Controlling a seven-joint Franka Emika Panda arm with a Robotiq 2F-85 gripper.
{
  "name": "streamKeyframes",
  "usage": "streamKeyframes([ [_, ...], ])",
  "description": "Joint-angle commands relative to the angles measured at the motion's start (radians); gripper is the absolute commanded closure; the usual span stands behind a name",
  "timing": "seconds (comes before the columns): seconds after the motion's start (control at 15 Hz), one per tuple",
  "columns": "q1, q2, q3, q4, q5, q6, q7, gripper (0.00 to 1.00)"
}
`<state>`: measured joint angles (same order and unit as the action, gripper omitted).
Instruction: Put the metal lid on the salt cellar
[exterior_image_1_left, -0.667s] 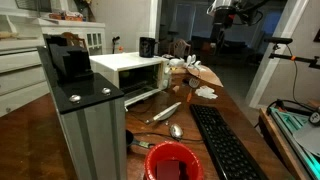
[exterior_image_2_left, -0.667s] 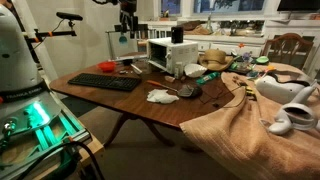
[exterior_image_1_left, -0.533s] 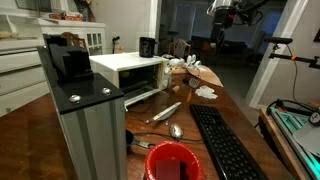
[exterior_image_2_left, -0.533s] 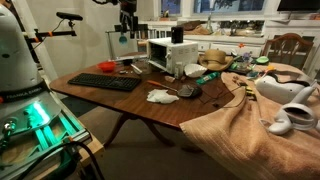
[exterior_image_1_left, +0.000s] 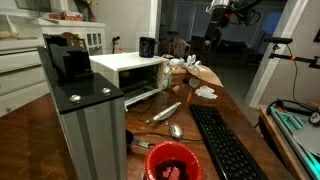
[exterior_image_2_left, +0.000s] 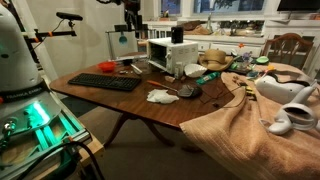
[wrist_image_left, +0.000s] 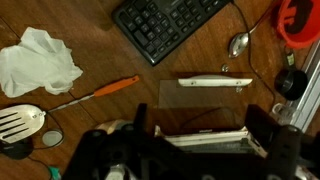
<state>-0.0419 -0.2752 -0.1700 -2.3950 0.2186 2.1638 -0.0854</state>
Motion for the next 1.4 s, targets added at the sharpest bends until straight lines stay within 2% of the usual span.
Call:
streamKeyframes([
  [0.0, -0.051, 0.116, -0.02, 0.094, 0.035, 0.086, 0.044, 0.0],
  [0.47, -0.121, 0.322, -0.046, 0.223, 0.073, 0.258, 0.112, 0.0],
  [1.07, -0.224, 0.552, -0.043, 0.336, 0.179, 0.33, 0.106, 0.0],
  [1.13, -0.231, 0.57, -0.042, 0.342, 0.176, 0.338, 0.112, 0.25],
  [1.2, -0.238, 0.583, -0.04, 0.347, 0.177, 0.348, 0.111, 0.26],
  [1.33, -0.252, 0.608, -0.038, 0.358, 0.174, 0.353, 0.111, 0.44],
])
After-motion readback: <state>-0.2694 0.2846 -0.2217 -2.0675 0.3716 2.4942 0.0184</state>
